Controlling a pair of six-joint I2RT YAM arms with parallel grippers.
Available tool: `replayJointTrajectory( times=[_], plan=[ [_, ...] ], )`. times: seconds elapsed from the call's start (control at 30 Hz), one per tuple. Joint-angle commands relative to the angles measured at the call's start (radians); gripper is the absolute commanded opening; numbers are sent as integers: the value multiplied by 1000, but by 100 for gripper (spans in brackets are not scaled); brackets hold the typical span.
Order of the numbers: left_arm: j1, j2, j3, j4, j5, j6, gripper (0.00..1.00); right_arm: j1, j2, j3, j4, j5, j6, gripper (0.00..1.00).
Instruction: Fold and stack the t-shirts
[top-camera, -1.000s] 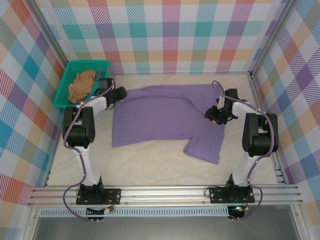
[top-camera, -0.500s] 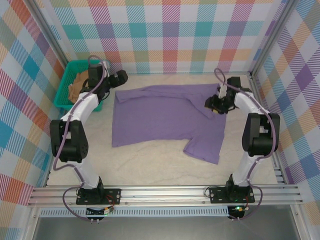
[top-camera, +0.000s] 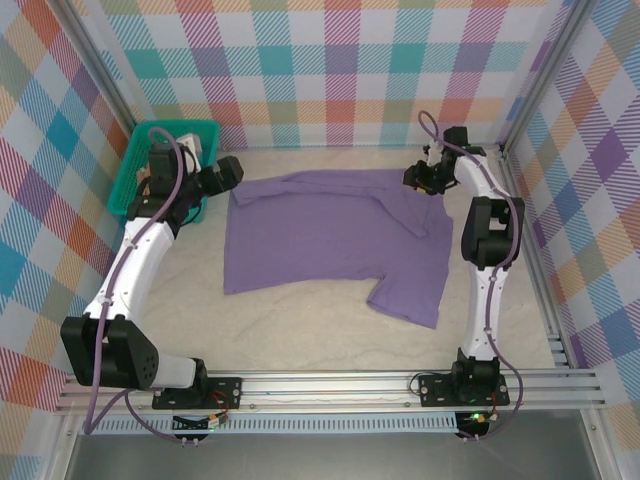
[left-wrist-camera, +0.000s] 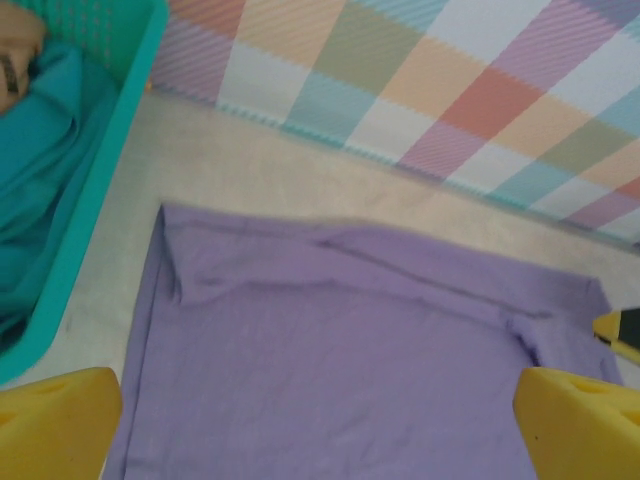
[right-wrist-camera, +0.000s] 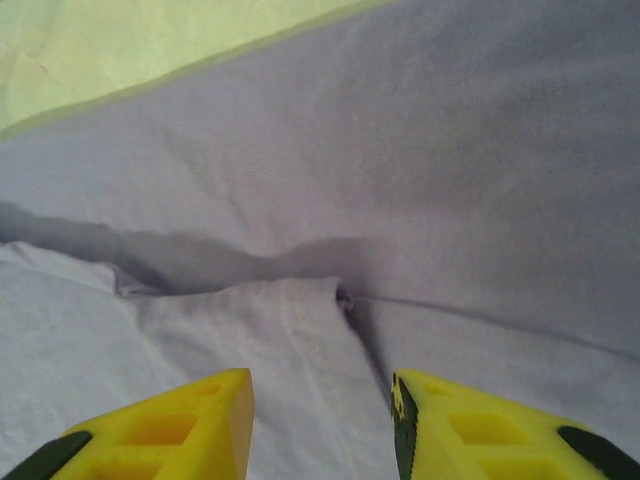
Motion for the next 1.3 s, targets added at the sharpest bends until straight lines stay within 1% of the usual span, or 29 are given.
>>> replayJointTrajectory(
  times=[0.0,0.2,0.37,0.53,0.7,0.9,1.07,1.13,1.27],
  plan=[
    [-19,-54,-34,-92,-9,-14,100,5,48,82,-58,-57,-24,41],
    [-44,-87,-65,-148,-34,-6,100,5,113,129,-47,-100,-5,40],
    [-62,-90,-63,-157,-47,-9,100,5,175,215,-79,-122,11,39],
    [-79,-79,-46,-161,-58,-8,100,6,206,265,-101,-138,26,39],
    [-88,-69,-39,-164,-62,-9,100,7,211,262,-112,-153,27,36],
    [-93,-64,-41,-165,-66,-5,100,7,212,253,-117,-178,27,25],
    [-94,-67,-43,-168,-72,-1,100,7,200,254,-122,-182,30,7],
    [-95,-69,-43,-169,-72,4,100,7,189,254,-123,-184,30,1],
    [-96,-73,-45,-169,-73,2,100,6,146,237,-122,-198,32,0]
  ],
)
